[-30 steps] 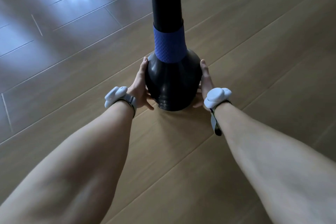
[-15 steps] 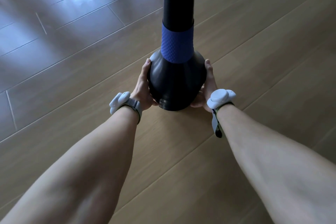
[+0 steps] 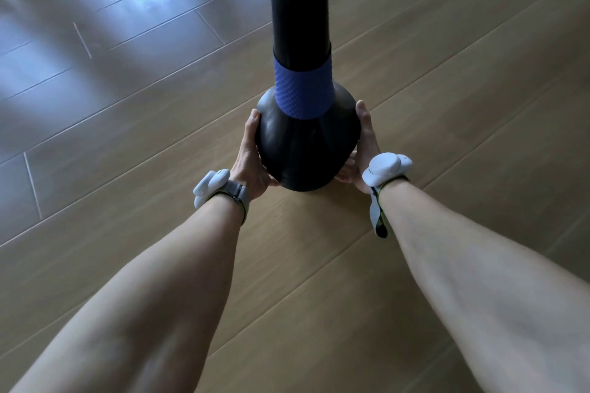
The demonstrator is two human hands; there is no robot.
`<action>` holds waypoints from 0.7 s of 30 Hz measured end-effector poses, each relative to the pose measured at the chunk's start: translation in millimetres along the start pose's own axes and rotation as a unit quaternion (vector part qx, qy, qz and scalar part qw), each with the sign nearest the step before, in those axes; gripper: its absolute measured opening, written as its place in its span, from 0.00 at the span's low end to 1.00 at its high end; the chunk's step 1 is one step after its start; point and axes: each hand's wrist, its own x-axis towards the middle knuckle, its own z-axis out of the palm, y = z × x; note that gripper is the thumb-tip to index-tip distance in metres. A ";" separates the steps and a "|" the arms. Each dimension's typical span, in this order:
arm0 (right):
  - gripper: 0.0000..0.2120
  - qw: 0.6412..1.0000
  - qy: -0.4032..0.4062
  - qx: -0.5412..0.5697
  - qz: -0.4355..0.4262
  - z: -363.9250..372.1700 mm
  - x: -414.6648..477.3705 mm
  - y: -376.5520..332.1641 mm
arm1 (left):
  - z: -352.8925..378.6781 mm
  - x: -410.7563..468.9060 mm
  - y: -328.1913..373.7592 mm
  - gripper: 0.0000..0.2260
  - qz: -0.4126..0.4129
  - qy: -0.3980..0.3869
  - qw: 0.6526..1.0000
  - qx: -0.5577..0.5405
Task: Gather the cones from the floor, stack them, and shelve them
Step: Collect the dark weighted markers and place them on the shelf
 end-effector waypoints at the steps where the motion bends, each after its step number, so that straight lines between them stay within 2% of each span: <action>1: 0.36 1.000 0.001 -0.003 -0.006 -1.2 -0.8 -0.2 | 1.2 -2.3 3.0 0.30 0.000 0.003 1.000 0.006; 5: 0.32 1.000 0.003 0.011 -0.020 2.2 -17.3 -15.6 | 14.2 -13.8 18.0 0.33 0.002 -0.010 1.000 0.004; 9: 0.25 0.999 -0.021 0.038 -0.031 4.9 -47.0 -43.5 | 37.6 -32.8 45.9 0.29 0.009 -0.021 0.999 0.031; 13: 0.23 0.997 -0.021 0.059 -0.049 2.7 -128.5 -112.7 | 99.6 -104.6 110.9 0.26 0.003 -0.042 0.996 0.076; 15: 0.25 0.996 0.000 0.061 -0.062 6.4 -161.1 -145.0 | 122.7 -129.4 139.5 0.26 0.005 -0.033 0.996 0.078; 18: 0.26 0.995 0.034 0.076 -0.056 9.0 -266.0 -224.6 | 197.0 -219.5 211.0 0.24 -0.010 -0.059 0.991 0.121; 21: 0.33 0.993 0.069 0.074 -0.063 7.1 -326.6 -285.4 | 249.1 -271.1 259.1 0.21 -0.017 -0.074 0.989 0.129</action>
